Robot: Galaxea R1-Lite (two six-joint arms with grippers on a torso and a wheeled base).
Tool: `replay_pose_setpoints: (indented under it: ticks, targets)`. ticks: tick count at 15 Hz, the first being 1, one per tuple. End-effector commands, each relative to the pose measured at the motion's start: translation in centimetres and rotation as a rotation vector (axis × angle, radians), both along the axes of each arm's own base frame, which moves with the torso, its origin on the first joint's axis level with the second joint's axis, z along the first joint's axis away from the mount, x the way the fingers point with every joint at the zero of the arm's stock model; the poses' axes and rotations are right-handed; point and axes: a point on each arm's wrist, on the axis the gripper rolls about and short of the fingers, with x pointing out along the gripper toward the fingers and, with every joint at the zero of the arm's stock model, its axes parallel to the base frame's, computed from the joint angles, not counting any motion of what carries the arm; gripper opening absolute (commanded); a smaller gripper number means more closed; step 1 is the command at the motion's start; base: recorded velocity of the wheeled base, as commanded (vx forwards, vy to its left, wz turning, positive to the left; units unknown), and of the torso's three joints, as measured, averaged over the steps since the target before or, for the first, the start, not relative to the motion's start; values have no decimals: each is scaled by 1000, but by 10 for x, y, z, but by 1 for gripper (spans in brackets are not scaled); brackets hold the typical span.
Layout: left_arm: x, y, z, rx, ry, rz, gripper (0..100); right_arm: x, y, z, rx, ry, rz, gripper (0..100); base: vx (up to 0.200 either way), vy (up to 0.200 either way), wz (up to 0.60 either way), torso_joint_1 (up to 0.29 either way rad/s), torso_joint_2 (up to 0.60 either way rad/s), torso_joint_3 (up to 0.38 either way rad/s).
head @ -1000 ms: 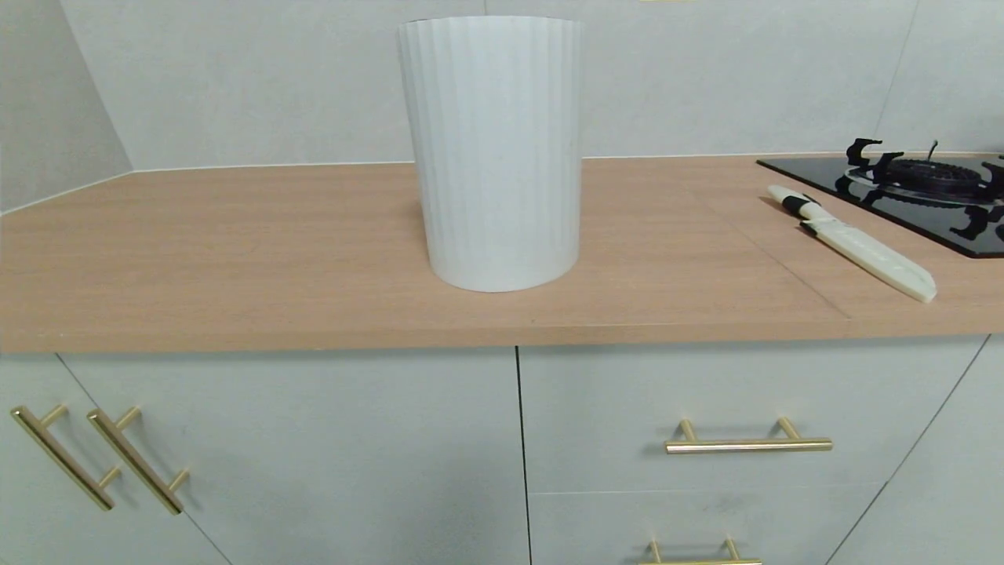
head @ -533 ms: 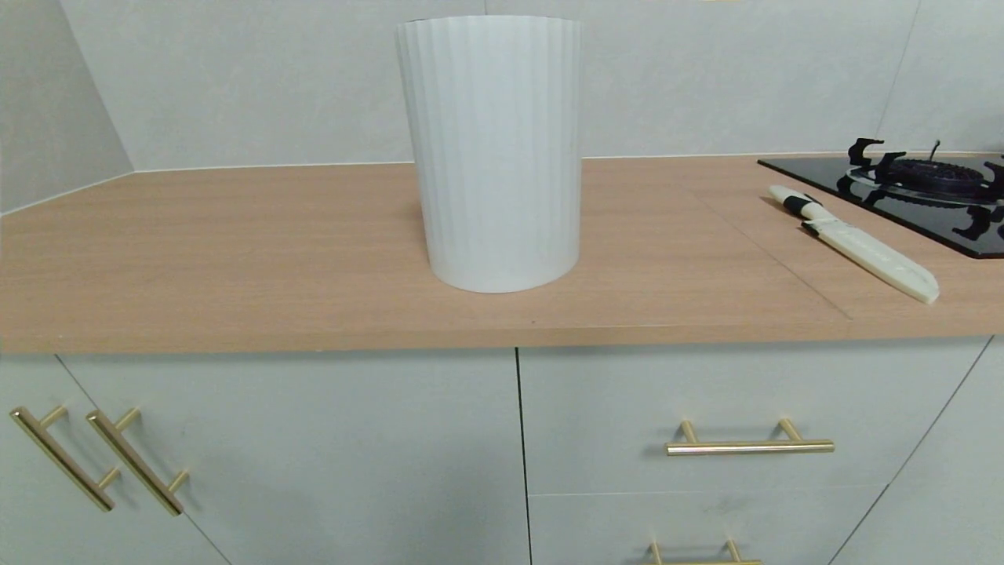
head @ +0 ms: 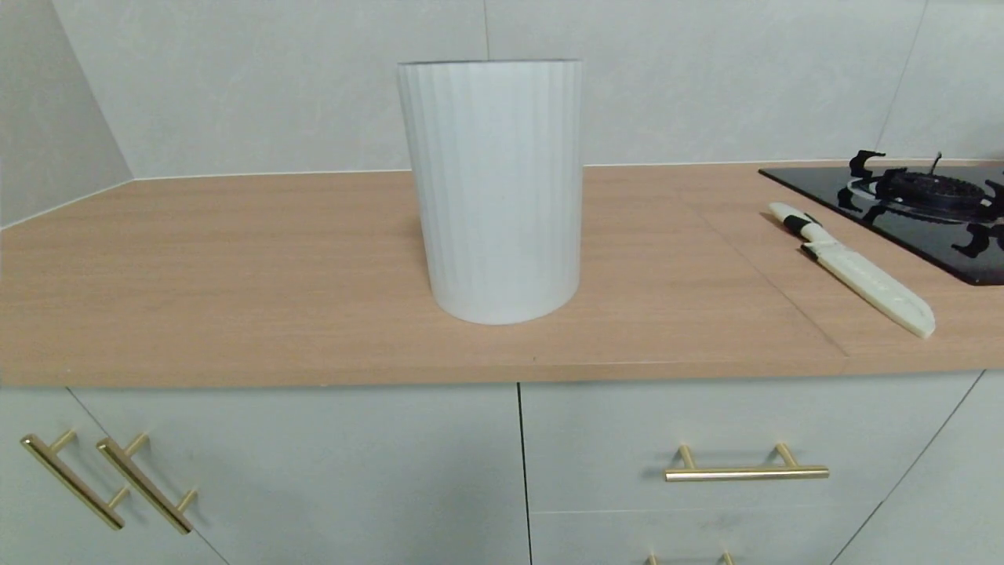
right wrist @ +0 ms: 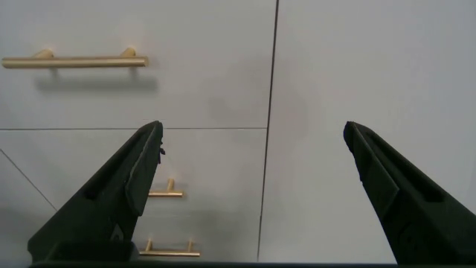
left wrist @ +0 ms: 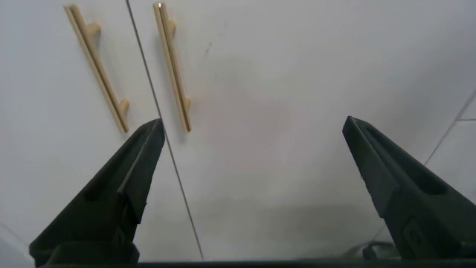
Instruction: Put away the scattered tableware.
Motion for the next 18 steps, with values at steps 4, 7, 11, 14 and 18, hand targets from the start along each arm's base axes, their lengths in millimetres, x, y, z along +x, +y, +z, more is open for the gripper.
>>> replay_pose_setpoints:
  ticks: [4, 7, 11, 14, 18]
  targets:
    - [0, 0, 0, 0, 2, 1, 100, 0, 0, 0, 0, 2, 1, 100, 0, 0, 0, 166, -515, -288]
    - [0, 0, 0, 0, 2, 1, 100, 0, 0, 0, 0, 2, 1, 100, 0, 0, 0, 186, -468, -290]
    - [0, 0, 0, -1, 2, 1, 100, 0, 0, 0, 0, 2, 1, 100, 0, 0, 0, 199, -481, -282]
    - [0, 0, 0, -1, 2, 1, 100, 0, 0, 0, 0, 2, 1, 100, 0, 0, 0, 219, -486, -281]
    - [0, 0, 0, 0, 2, 1, 100, 0, 0, 0, 0, 2, 1, 100, 0, 0, 0, 232, -519, -284]
